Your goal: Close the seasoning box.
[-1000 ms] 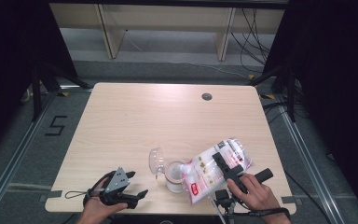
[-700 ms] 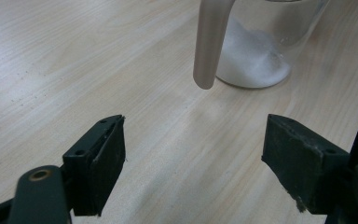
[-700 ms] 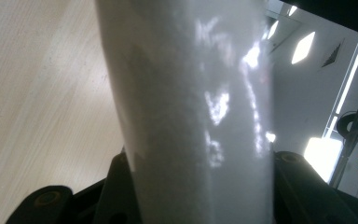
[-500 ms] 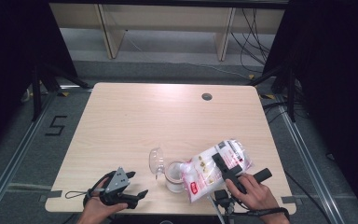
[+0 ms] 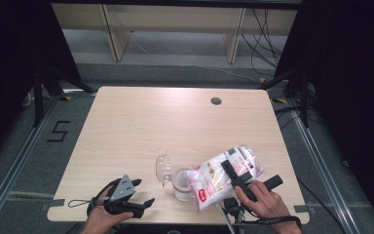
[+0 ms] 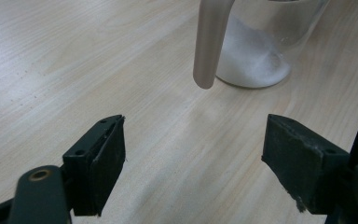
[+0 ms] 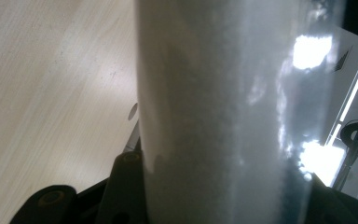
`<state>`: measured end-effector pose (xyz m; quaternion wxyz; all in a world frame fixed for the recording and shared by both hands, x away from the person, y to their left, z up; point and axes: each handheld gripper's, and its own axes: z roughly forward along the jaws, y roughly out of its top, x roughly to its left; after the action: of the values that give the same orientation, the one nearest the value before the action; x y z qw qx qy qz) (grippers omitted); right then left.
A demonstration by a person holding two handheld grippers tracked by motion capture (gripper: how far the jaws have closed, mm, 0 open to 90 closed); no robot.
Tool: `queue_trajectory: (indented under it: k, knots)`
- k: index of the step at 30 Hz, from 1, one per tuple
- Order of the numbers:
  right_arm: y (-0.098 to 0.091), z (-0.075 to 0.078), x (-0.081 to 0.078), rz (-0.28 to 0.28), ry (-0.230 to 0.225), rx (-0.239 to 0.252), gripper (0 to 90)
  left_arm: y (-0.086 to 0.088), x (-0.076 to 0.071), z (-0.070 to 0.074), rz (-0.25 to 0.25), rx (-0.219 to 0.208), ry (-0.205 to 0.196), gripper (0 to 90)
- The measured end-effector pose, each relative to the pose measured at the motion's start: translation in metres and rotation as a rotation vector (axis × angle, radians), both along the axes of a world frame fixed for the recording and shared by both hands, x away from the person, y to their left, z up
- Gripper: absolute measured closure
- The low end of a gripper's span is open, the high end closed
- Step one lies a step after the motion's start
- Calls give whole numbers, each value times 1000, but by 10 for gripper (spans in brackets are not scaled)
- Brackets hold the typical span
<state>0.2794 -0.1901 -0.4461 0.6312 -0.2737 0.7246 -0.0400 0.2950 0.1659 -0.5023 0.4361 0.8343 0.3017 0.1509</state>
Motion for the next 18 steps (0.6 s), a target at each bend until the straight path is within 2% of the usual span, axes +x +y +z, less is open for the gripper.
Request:
queue_trajectory:
  k: [2, 4, 6, 9, 11, 12, 16, 17, 18]
  knots:
    - [1, -1, 1, 0, -1, 8, 641, 0, 0, 0, 5, -6, -5, 208]
    - [1, 0, 3, 18, -8, -17, 640, -1, -1, -1, 9, -18, -3, 208]
    - [0, -2, 2, -5, -4, 2, 640, 0, 0, 0, 0, -1, 0, 208]
    - [1, -4, 3, -12, 4, 13, 639, 0, 0, 0, -2, -1, -5, 208]
    - [0, -4, 3, -9, 0, 3, 639, -1, -1, -1, 8, -20, -4, 208]
    - [0, -5, 3, -25, 11, 23, 639, -1, -1, -1, 7, -13, -5, 208]
    - [1, -4, 3, -13, 0, 11, 640, 0, 0, 0, 2, -6, -3, 208]
    - [1, -2, 4, 13, -11, -21, 643, -1, -1, -1, 8, -18, -4, 208]
    - [0, -3, 2, -5, -8, 1, 645, 0, 0, 0, 6, -7, -6, 208]
